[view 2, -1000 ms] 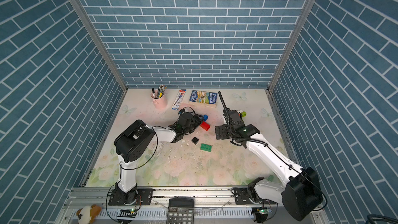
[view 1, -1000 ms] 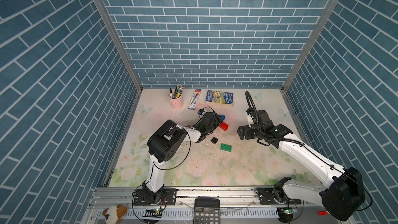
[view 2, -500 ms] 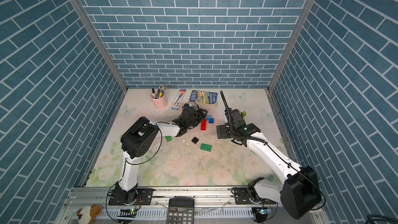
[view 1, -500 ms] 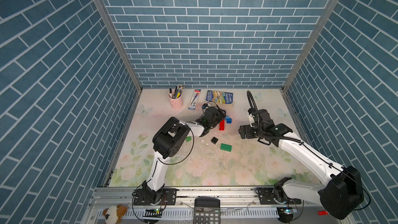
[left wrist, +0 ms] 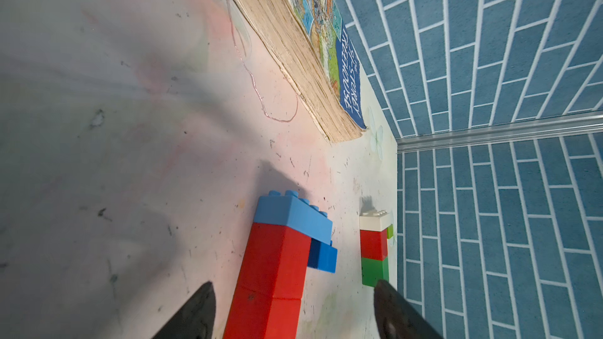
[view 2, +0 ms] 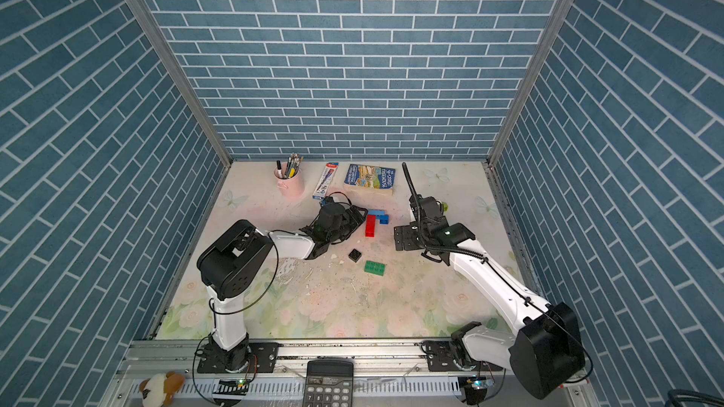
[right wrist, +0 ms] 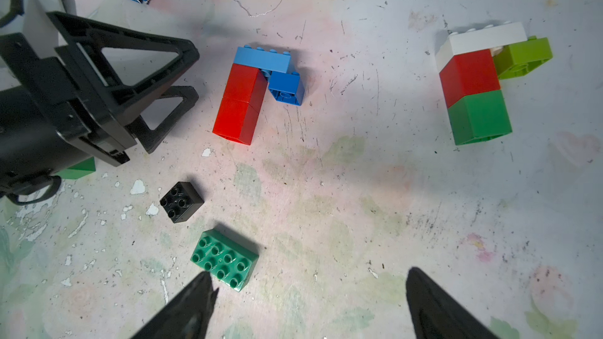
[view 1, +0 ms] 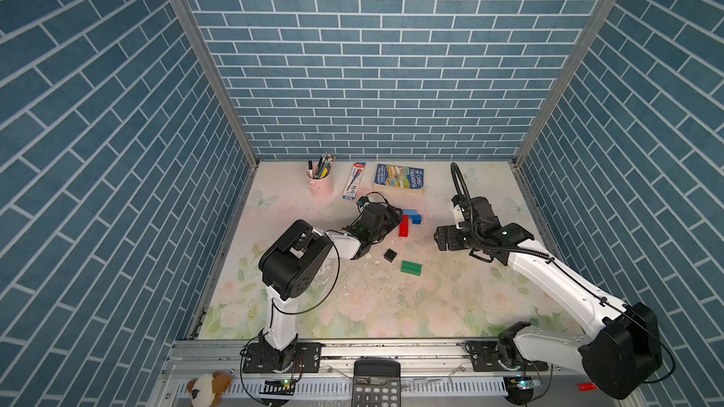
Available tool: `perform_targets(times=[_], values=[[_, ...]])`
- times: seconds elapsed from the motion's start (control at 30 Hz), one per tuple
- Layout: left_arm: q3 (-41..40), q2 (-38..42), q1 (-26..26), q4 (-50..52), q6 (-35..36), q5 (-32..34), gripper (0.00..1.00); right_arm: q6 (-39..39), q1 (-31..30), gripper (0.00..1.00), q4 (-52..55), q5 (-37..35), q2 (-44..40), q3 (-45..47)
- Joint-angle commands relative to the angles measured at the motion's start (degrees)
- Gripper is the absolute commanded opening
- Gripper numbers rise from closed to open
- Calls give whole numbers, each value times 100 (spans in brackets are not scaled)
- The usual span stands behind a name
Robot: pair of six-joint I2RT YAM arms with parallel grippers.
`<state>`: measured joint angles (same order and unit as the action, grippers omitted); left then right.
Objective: Assemble the letter r with lego
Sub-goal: Adjust the lego brick at the center of the board.
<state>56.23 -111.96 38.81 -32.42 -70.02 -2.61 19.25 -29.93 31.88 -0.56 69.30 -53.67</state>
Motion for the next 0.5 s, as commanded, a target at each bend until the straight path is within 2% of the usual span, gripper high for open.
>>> perform_targets(times=[0.0,0.1,0.23,0.47], values=[[-133,304,109,-61,183,24,78,66,23,93,147,76,-176,-64],[-147,844,153,827,843,139,79,-8,14,94,258,184,-191,-104],[-292,2023,231,2292,1830,516,81,64,-32,94,351,373,-8,-140],[-748,4220,211,4966,2734,1591,86,437,-461,91,78,350,659,-359]])
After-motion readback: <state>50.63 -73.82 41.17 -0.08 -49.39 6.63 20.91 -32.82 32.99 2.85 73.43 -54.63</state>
